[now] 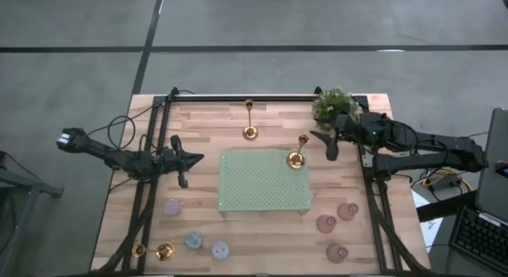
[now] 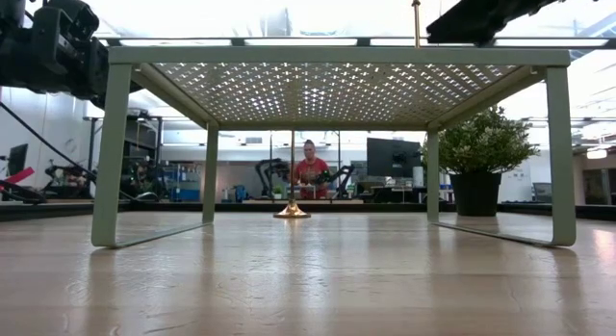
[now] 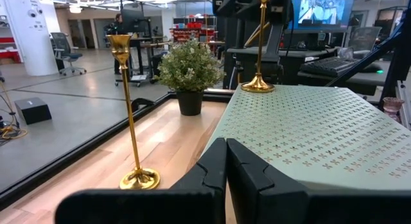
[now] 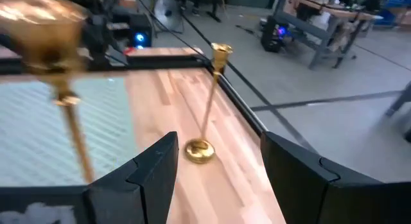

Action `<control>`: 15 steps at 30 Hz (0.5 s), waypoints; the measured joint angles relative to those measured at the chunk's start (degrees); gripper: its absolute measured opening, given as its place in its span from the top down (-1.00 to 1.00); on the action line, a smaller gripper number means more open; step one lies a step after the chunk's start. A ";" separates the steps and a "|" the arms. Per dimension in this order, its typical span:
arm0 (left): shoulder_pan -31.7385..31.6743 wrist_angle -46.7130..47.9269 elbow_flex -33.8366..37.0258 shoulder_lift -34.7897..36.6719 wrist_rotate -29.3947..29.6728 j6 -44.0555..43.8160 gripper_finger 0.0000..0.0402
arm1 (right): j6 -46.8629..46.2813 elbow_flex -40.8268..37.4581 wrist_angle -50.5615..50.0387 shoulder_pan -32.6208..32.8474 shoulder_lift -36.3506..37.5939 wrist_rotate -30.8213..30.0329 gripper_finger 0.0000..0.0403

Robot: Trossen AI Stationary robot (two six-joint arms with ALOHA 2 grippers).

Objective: Pick & Place candle stick holders
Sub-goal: Put the top gold candle holder on the shelf

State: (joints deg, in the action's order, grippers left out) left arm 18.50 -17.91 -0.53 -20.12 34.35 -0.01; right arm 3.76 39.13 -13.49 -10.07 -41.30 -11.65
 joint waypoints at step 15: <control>0.00 0.00 0.00 0.00 -0.02 0.00 0.94 | 4.41 -0.02 6.22 -24.43 -8.52 28.30 -0.07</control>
State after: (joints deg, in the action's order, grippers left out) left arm 18.50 -17.91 -0.53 -20.12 34.33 -0.01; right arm 8.16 39.11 -7.27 -34.50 -49.82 16.64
